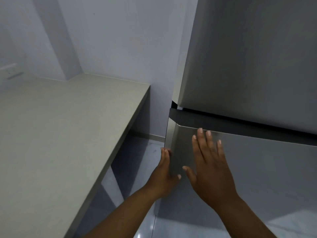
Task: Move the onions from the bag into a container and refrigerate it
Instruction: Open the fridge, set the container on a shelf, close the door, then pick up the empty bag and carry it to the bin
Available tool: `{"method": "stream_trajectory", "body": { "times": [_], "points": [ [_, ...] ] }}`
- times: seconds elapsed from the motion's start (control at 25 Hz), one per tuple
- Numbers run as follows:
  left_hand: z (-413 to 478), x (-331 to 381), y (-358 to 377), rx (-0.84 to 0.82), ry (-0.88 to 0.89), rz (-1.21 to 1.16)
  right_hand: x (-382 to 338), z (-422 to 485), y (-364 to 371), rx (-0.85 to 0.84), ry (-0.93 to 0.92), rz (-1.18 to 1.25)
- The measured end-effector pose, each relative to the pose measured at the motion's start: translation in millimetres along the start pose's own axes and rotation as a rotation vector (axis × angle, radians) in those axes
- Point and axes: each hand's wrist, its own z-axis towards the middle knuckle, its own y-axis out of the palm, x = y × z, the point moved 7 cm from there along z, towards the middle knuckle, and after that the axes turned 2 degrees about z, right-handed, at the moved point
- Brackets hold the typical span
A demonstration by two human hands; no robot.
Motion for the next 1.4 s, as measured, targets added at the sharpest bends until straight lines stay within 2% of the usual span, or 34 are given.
{"method": "stream_trajectory", "body": {
  "times": [0.24,0.4,0.56,0.68,0.84,0.92,1.16,1.28,1.4],
  "points": [
    [56,2,-7,-0.004,-0.007,0.035,29,35,24,-0.093,0.005,-0.030],
    [61,-9,-9,-0.002,-0.002,0.077,31,39,32,-0.059,-0.010,0.033],
    [36,-29,-20,0.126,-0.048,0.106,20,29,40,0.016,-0.081,0.286],
    [-11,-60,-34,0.247,-0.148,0.088,-11,5,71,-0.155,-0.101,0.502],
    [-124,-124,-68,0.462,-0.338,0.069,-98,-41,119,-0.546,-0.213,0.740],
    [-192,-149,-81,0.574,-0.448,0.011,-153,-62,127,-0.671,-0.309,0.833],
    [-393,-191,-120,0.943,-0.697,-0.042,-332,-121,111,-0.922,-0.619,0.946],
    [-483,-208,-140,1.138,-0.842,-0.060,-414,-150,104,-1.052,-0.645,1.002],
    [-562,-231,-160,1.275,-0.966,-0.080,-493,-179,106,-1.179,-0.593,0.989]
  ]
}}
